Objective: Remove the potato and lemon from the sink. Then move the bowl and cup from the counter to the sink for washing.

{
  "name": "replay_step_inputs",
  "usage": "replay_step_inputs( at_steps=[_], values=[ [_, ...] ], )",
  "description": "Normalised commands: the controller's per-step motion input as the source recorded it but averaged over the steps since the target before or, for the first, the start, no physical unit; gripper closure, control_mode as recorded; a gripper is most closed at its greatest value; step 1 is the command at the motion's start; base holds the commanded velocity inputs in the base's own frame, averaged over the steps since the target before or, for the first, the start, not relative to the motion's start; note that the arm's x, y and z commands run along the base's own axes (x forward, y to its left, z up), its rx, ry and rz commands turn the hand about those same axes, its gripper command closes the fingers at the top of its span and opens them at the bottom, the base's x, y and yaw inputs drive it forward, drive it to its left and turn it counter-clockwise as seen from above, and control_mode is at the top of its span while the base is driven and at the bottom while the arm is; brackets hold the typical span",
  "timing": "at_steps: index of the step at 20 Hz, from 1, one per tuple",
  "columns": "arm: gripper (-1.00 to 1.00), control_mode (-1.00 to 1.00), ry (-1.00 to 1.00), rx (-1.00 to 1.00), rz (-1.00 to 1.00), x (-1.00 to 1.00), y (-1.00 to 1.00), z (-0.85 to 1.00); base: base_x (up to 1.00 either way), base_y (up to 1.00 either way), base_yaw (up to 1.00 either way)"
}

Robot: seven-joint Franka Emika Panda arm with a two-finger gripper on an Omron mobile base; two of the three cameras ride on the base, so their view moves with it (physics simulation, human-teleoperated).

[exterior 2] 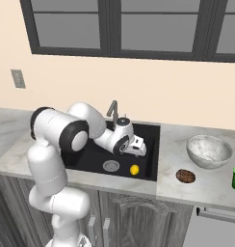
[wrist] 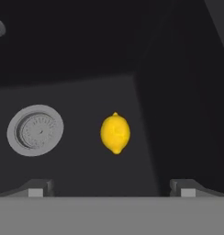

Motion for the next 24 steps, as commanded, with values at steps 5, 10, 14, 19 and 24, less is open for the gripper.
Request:
replay_step_inputs(
  at_steps=[5, 10, 14, 19, 24],
  values=[
    [-1.0, -1.0, 0.01, 0.0, 0.0, 0.1, 0.0, -0.16, 0.0, 0.0, 0.0],
    [-1.0, -1.0, 0.0, 0.0, 0.0, 0.1, 0.0, -0.16, 0.0, 0.0, 0.0],
    [-1.0, -1.0, 0.0, 0.0, 0.0, 0.07, -0.03, -0.17, 0.0, 0.0, 0.0],
    [-1.0, -1.0, 0.0, 0.0, 0.0, 0.06, -0.05, -0.17, 0.0, 0.0, 0.0],
    [-1.0, -1.0, 0.0, 0.0, 0.0, 0.08, -0.06, -0.17, 0.0, 0.0, 0.0]
  ],
)
